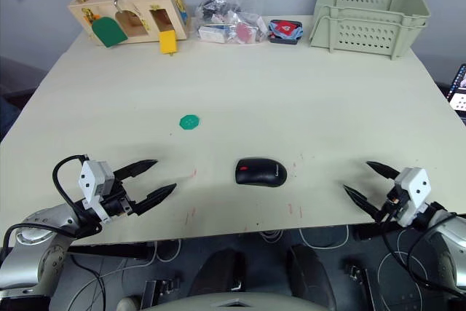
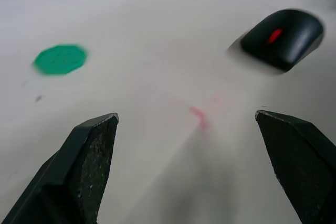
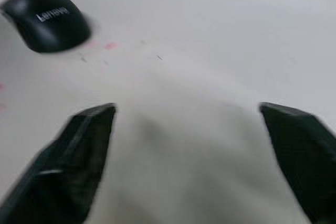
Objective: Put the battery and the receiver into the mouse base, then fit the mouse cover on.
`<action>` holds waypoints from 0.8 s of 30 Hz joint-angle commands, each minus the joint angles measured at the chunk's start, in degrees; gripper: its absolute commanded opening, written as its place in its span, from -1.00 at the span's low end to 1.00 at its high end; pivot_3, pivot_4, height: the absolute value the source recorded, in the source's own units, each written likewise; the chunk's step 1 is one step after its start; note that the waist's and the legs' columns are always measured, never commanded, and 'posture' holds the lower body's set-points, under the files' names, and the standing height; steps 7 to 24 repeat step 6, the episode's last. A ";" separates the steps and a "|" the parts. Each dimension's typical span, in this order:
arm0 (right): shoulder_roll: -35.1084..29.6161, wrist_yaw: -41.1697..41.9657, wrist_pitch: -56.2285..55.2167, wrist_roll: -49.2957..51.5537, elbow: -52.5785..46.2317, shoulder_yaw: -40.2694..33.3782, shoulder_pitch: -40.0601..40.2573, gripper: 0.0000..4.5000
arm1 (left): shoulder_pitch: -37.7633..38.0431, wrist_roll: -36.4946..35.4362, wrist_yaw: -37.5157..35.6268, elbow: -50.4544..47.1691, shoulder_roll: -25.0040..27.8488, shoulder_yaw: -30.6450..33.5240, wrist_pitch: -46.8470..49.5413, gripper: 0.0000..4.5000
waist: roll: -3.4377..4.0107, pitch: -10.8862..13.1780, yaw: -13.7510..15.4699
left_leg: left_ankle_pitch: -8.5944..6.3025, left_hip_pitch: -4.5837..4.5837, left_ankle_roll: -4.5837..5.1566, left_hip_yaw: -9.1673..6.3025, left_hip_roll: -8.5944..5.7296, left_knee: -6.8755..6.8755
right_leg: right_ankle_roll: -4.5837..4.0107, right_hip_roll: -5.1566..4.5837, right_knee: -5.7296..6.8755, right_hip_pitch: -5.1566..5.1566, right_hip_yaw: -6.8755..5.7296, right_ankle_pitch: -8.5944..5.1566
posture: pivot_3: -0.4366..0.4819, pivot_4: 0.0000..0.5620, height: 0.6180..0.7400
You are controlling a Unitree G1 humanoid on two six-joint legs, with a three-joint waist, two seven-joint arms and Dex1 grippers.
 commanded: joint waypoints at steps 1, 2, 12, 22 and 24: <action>-1.16 2.06 -1.69 2.16 0.68 -3.31 0.57 0.97 | -0.11 -0.18 1.59 -0.34 0.03 2.01 0.24 1.00 | 0.00 0.00 0.03 | 0.00 0.00 0.00 0.00 0.00 0.00 | 0.00 0.00 0.00 0.00 0.00 0.00 | -0.05 -0.47 1.00; -1.25 2.62 -1.52 2.59 1.03 -3.61 0.62 0.97 | -0.27 0.09 1.88 0.01 0.17 2.05 0.23 1.00 | 0.00 0.00 -0.01 | 0.00 0.00 0.00 -0.01 0.00 0.00 | 0.00 0.00 0.00 0.00 0.00 0.00 | -0.05 -0.47 1.00; -1.44 4.09 -1.93 3.00 2.93 -3.94 0.42 0.97 | -0.58 2.39 3.31 0.96 0.91 1.71 -0.80 1.00 | 0.00 0.00 -0.03 | 0.00 0.01 0.00 -0.01 0.00 0.00 | 0.00 0.01 0.00 0.00 0.00 0.00 | -0.05 -0.47 1.00; -1.44 4.09 -1.93 3.00 2.93 -3.94 0.42 0.97 | -0.58 2.39 3.31 0.96 0.91 1.71 -0.80 1.00 | 0.00 0.00 -0.03 | 0.00 0.01 0.00 -0.01 0.00 0.00 | 0.00 0.01 0.00 0.00 0.00 0.00 | -0.05 -0.47 1.00; -1.44 4.09 -1.93 3.00 2.93 -3.94 0.42 0.97 | -0.58 2.39 3.31 0.96 0.91 1.71 -0.80 1.00 | 0.00 0.00 -0.03 | 0.00 0.01 0.00 -0.01 0.00 0.00 | 0.00 0.01 0.00 0.00 0.00 0.00 | -0.05 -0.47 1.00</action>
